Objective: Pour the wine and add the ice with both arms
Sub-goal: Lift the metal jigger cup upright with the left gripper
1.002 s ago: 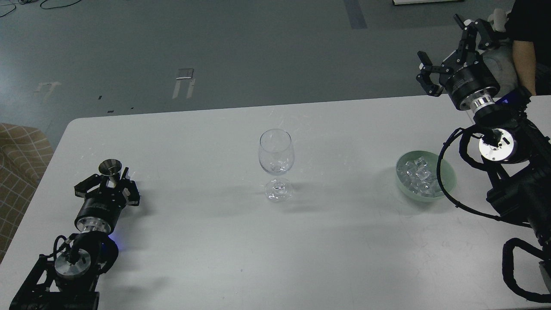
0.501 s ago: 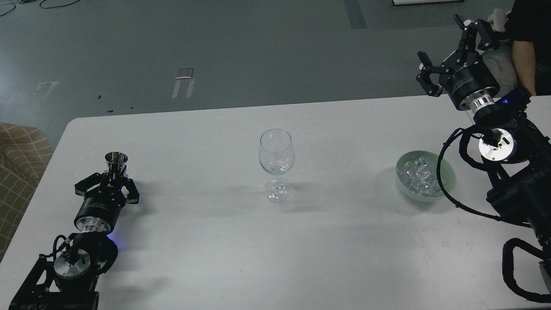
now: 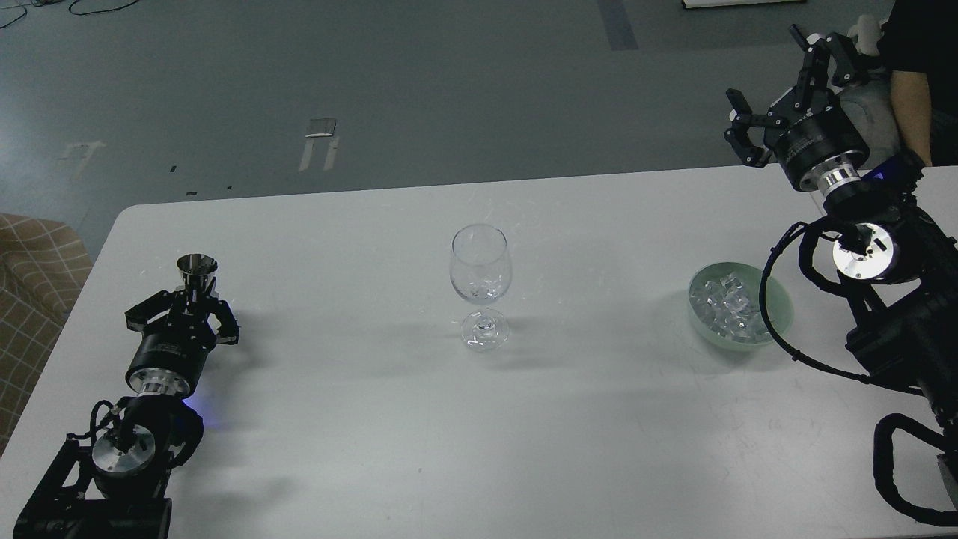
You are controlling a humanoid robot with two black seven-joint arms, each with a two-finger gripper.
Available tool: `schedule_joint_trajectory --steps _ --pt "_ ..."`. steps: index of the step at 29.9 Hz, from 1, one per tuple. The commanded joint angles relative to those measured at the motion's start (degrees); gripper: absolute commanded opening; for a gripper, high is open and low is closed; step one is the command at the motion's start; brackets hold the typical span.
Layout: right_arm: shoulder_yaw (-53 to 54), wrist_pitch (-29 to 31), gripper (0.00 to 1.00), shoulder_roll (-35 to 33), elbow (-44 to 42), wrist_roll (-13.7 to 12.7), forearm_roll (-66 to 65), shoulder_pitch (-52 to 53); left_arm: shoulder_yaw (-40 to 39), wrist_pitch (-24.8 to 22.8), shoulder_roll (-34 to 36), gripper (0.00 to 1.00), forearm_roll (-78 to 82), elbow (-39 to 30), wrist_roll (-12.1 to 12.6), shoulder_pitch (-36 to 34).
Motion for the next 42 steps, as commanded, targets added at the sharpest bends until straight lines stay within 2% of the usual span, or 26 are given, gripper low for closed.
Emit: schedule_joint_trajectory --steps 1,3,7,17,20,26,33,42 --pt "0.0 0.0 1.00 0.0 0.0 0.0 0.0 0.0 0.0 0.3 0.1 0.00 0.0 0.0 -0.2 -0.9" --pt "0.0 0.0 1.00 0.0 0.0 0.0 0.0 0.0 0.0 0.3 0.1 0.00 -0.1 0.0 -0.3 -1.0" --pt "0.0 -0.1 1.00 0.0 0.0 0.0 0.0 0.0 0.3 0.7 0.1 0.00 0.0 0.0 -2.4 -1.2" --pt "0.0 -0.1 1.00 -0.1 0.0 0.0 0.0 0.1 -0.1 0.8 -0.2 0.00 -2.5 -0.2 -1.3 -2.9" --pt "-0.1 -0.1 1.00 -0.2 0.0 0.0 0.0 0.1 -0.1 0.8 -0.3 0.00 -3.5 -0.9 0.0 -3.2" --pt "-0.1 -0.1 1.00 -0.3 0.0 -0.1 0.0 0.0 -0.1 1.5 -0.9 0.00 -6.3 -1.9 4.8 -4.6" --pt "-0.1 -0.1 1.00 -0.3 0.0 -0.1 0.0 0.0 0.0 3.3 -2.5 0.00 -7.2 -5.4 7.2 -6.0" --pt "-0.1 -0.1 1.00 -0.6 0.0 -0.1 0.0 -0.2 0.6 4.8 -3.8 0.00 -6.9 -9.8 7.9 -5.6"
